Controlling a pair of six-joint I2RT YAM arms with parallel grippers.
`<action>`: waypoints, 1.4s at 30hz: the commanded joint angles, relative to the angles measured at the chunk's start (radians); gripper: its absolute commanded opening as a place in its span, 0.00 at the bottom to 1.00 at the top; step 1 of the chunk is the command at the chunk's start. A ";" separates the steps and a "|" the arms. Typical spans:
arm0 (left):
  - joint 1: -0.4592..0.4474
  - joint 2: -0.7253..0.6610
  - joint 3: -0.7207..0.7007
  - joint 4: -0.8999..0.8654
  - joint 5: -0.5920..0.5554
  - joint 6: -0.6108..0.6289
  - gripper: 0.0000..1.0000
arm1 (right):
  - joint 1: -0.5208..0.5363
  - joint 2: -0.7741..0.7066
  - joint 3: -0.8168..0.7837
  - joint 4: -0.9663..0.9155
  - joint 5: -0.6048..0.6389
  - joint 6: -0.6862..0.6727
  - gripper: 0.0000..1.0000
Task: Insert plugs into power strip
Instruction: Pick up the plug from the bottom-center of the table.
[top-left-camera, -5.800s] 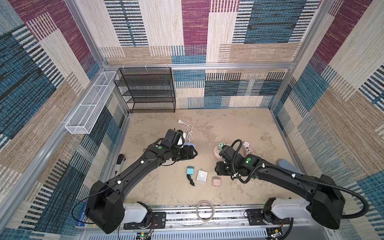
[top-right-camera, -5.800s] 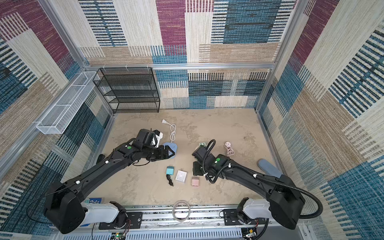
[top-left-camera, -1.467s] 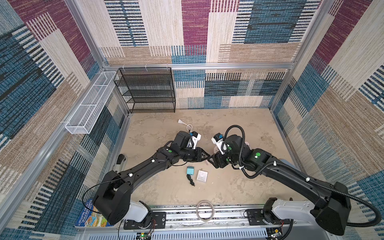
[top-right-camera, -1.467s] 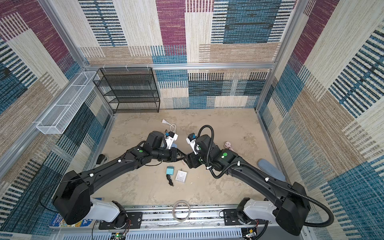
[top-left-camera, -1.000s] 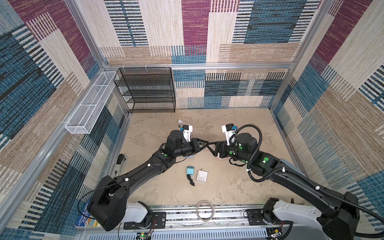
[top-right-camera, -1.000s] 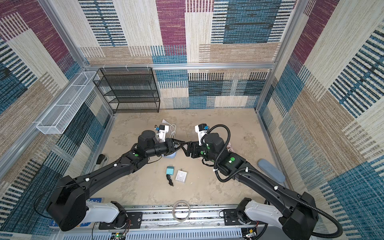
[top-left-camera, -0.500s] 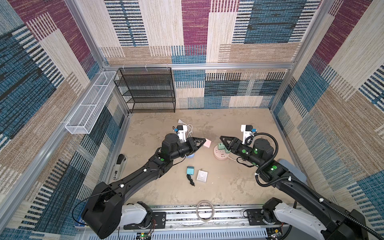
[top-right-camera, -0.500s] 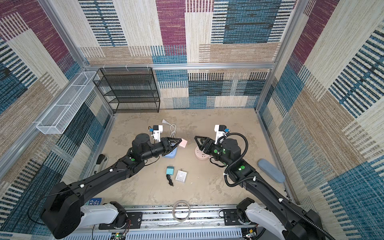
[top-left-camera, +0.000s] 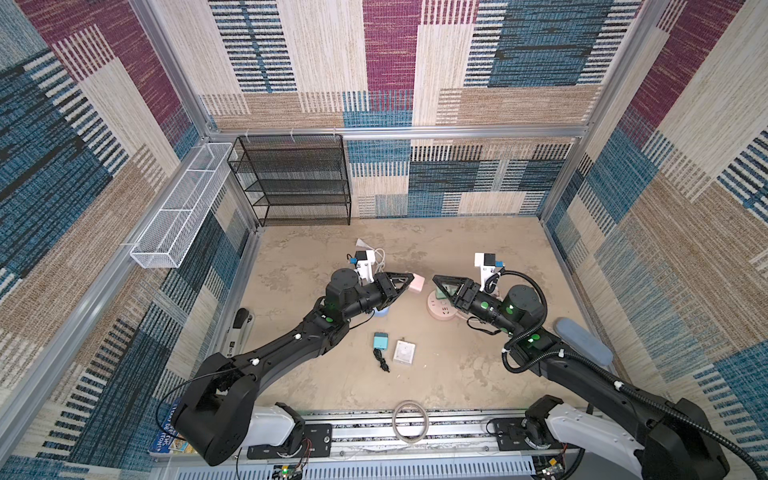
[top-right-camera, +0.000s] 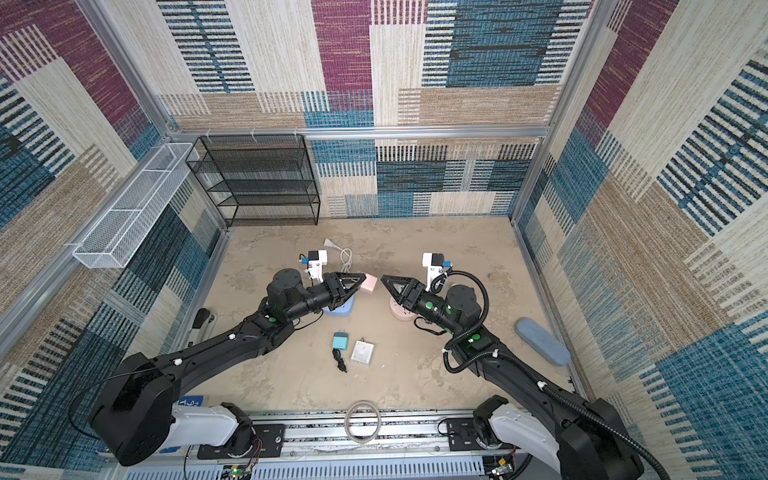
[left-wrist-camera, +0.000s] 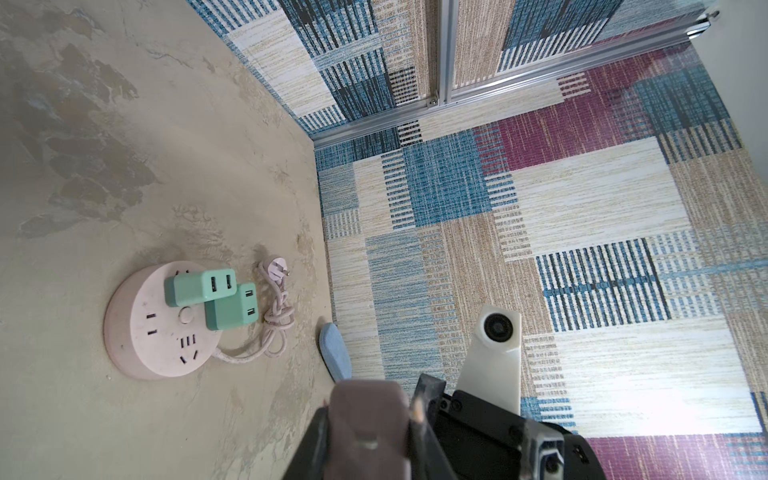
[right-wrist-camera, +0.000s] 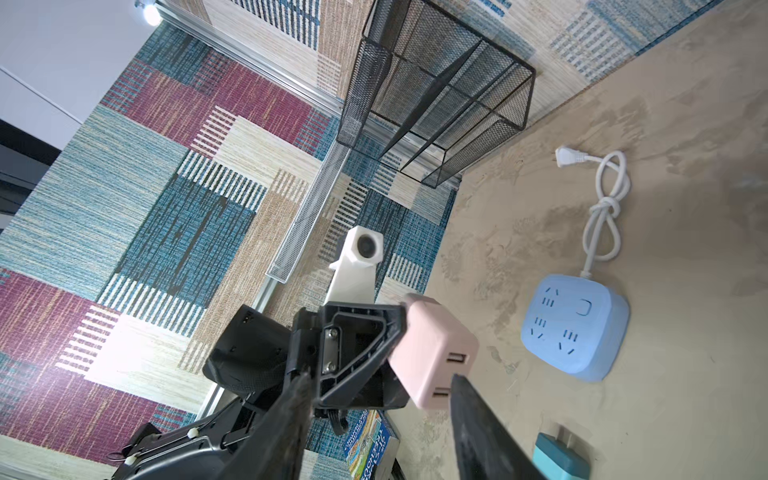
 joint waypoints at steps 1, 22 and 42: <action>0.002 0.011 -0.007 0.137 0.019 -0.055 0.00 | -0.001 0.026 0.008 0.058 -0.032 0.020 0.56; 0.000 0.012 -0.033 0.248 0.014 -0.098 0.00 | -0.001 0.163 0.019 0.225 -0.129 0.087 0.53; -0.006 0.153 -0.064 0.507 0.036 -0.238 0.00 | -0.001 0.286 0.103 0.263 -0.178 0.105 0.42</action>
